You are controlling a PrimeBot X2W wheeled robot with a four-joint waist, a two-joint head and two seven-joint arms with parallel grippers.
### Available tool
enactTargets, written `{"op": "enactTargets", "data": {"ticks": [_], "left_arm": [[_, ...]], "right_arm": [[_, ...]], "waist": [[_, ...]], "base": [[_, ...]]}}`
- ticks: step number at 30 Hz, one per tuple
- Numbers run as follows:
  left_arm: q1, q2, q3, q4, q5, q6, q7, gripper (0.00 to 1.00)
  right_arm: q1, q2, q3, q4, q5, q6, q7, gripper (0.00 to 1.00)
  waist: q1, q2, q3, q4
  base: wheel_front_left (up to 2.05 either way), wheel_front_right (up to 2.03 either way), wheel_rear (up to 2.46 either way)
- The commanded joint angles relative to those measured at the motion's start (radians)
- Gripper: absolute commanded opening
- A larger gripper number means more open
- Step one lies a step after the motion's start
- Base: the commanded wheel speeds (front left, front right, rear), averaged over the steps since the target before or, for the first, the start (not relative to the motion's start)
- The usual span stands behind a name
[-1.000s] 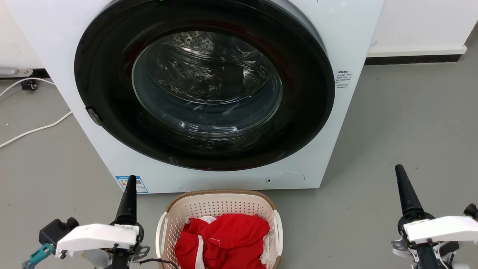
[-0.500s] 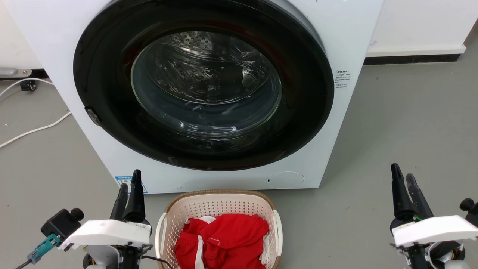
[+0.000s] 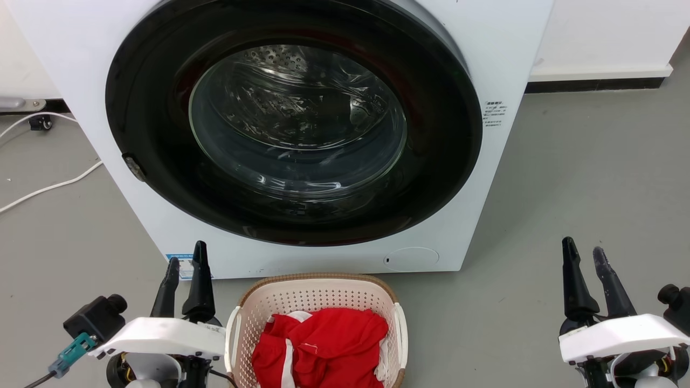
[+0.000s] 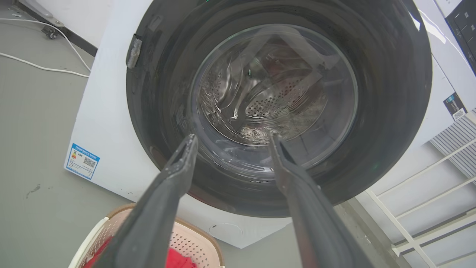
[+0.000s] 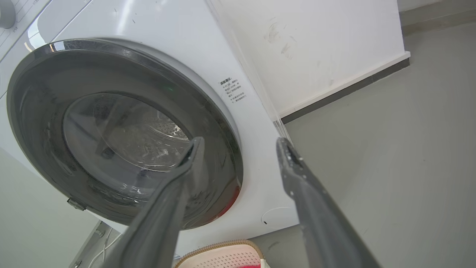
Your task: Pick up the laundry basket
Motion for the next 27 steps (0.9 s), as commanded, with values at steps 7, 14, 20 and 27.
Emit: {"op": "enactTargets", "data": {"ticks": [7, 14, 20, 27], "left_arm": [[-0.003, 0.004, -0.014, -0.01, 0.119, 0.005, -0.025, 1.0], [0.004, 0.005, -0.023, -0.008, 0.225, 0.012, -0.048, 1.0], [0.006, 0.005, -0.029, -0.002, 0.289, 0.018, -0.063, 1.0], [0.01, 0.005, -0.035, 0.004, 0.357, 0.023, -0.079, 1.0]], "right_arm": [[0.006, -0.006, 0.005, -0.022, -0.11, 0.0, -0.027, 1.0], [0.013, -0.007, 0.01, -0.03, -0.208, 0.0, -0.048, 1.0], [0.02, -0.007, 0.012, -0.032, -0.281, 0.0, -0.065, 1.0], [0.027, -0.007, 0.017, -0.025, -0.36, 0.0, -0.08, 1.0]], "waist": [[0.0, 0.0, 0.001, 0.0], [0.0, 0.0, 0.002, -0.002], [0.0, 0.0, 0.003, -0.002], [0.0, 0.0, 0.004, -0.003]], "base": [[0.0, 0.0, 0.0], [0.0, 0.0, 0.0], [0.0, 0.0, 0.0], [0.0, 0.0, 0.0]]}}
